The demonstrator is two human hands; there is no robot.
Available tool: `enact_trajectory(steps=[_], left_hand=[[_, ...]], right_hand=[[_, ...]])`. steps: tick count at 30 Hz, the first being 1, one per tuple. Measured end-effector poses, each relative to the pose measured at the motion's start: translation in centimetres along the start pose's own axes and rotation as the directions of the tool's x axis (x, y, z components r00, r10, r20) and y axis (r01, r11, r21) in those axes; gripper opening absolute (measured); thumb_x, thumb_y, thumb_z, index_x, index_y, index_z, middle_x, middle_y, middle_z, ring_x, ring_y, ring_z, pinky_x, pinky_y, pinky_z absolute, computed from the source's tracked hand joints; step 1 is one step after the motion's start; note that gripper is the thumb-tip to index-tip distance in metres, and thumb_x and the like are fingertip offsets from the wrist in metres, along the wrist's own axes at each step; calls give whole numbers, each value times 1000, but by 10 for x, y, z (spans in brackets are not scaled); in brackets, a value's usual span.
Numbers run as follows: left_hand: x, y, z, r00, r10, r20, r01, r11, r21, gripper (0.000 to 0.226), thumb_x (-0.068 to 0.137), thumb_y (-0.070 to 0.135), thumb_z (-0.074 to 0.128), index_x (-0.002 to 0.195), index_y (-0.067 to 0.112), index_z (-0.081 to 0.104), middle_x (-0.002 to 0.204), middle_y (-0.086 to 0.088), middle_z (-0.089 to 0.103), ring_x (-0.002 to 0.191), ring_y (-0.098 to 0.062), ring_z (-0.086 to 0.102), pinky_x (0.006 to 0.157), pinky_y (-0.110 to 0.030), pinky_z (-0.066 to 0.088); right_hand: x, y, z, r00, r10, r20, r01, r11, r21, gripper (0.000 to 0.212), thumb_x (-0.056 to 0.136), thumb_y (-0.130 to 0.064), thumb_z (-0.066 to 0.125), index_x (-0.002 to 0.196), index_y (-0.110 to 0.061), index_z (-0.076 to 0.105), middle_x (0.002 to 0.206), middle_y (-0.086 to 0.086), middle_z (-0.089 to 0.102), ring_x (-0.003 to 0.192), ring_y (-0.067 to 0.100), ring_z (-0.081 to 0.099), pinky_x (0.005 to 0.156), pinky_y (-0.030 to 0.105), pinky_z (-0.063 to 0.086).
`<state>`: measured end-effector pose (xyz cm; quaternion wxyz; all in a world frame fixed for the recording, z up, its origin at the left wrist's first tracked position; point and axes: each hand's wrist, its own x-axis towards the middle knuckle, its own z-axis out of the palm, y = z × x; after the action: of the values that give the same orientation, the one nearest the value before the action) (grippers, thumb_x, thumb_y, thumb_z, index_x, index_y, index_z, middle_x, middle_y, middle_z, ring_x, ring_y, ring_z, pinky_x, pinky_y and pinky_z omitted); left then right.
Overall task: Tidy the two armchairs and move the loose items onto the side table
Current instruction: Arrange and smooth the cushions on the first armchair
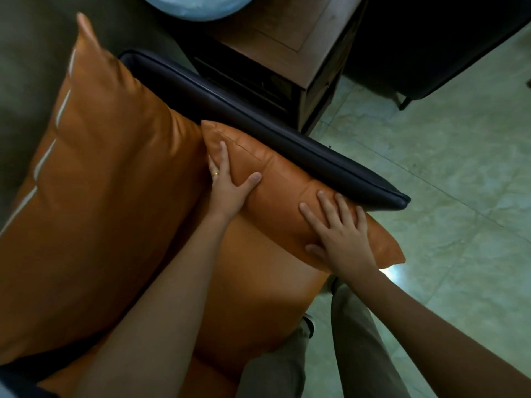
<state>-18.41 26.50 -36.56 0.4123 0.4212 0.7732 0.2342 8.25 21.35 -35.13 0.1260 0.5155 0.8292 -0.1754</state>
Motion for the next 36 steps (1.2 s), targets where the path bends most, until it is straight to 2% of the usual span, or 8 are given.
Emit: enact_trajectory(steps=[8, 12, 16, 19, 26, 31, 34, 36], left_hand=[[-16, -1, -16, 1000, 2, 8, -2, 999, -43, 86, 96, 50, 58, 157, 45, -2, 167, 0, -16, 154, -24, 1, 119, -41, 20], [-64, -24, -39, 990, -20, -137, 10, 997, -71, 66, 103, 42, 47, 159, 38, 11, 168, 4, 2, 152, -19, 15, 112, -25, 19], [-118, -70, -82, 963, -62, -263, 30, 992, -124, 62, 102, 47, 46, 155, 46, 15, 167, 15, 7, 150, -11, 21, 117, -38, 33], [-149, -99, -119, 925, -54, -377, 40, 998, -44, 60, 104, 40, 47, 157, 35, 21, 166, 14, 10, 150, -5, 17, 118, -30, 28], [-145, -120, -195, 756, 89, -649, 117, 956, 267, 51, 105, 36, 42, 154, 21, 35, 165, -3, 22, 154, -20, 11, 124, -51, 13], [-133, -189, -255, 772, -124, -624, 467, 776, 424, 57, 103, 55, 25, 156, 35, 23, 167, 1, 17, 154, -22, 11, 120, -62, 8], [-179, -244, -275, 593, -361, -720, 684, 698, 213, 70, 97, 70, 16, 158, 35, 15, 168, -2, 10, 154, -27, 6, 119, -64, 7], [-211, -267, -283, 548, -435, -714, 740, 650, 173, 71, 96, 72, 16, 158, 37, 10, 168, -2, 6, 154, -28, 1, 117, -68, 2]], right_hand=[[7, -13, 0, 998, -47, -37, 45, 998, -38, 101, 81, -55, 71, 160, -32, 13, 168, 10, 9, 154, 38, 7, 119, 64, 13], [24, -56, -8, 972, -234, -32, 231, 971, -64, 99, 86, -57, 64, 160, -32, 4, 168, 9, -6, 154, 34, -9, 120, 63, 4], [51, -124, -21, 912, -410, -1, 409, 912, -34, 91, 94, -57, 53, 159, -36, -7, 167, 2, -17, 153, 29, -19, 121, 58, -5], [70, -182, -33, 864, -502, -30, 503, 864, 28, 81, 100, -49, 49, 159, -36, -3, 168, 0, -14, 153, 26, -19, 122, 55, -6], [138, -322, -84, 654, -697, -294, 740, 671, 55, 58, 106, -38, 37, 160, -28, 17, 169, 3, 5, 155, 27, -4, 123, 54, 0], [240, -354, -96, 423, -903, 72, 853, 371, -367, 61, 102, -61, 20, 158, -37, 19, 167, -1, 17, 155, 27, 3, 123, 57, 2], [307, -319, -124, 531, -845, 63, 771, 450, -451, 66, 98, -67, 21, 157, -39, 20, 166, 2, 21, 155, 31, 9, 122, 55, 4], [333, -297, -149, 641, -767, 0, 693, 580, -429, 69, 95, -68, 21, 157, -37, 23, 166, 5, 22, 154, 32, 10, 122, 56, 4]])
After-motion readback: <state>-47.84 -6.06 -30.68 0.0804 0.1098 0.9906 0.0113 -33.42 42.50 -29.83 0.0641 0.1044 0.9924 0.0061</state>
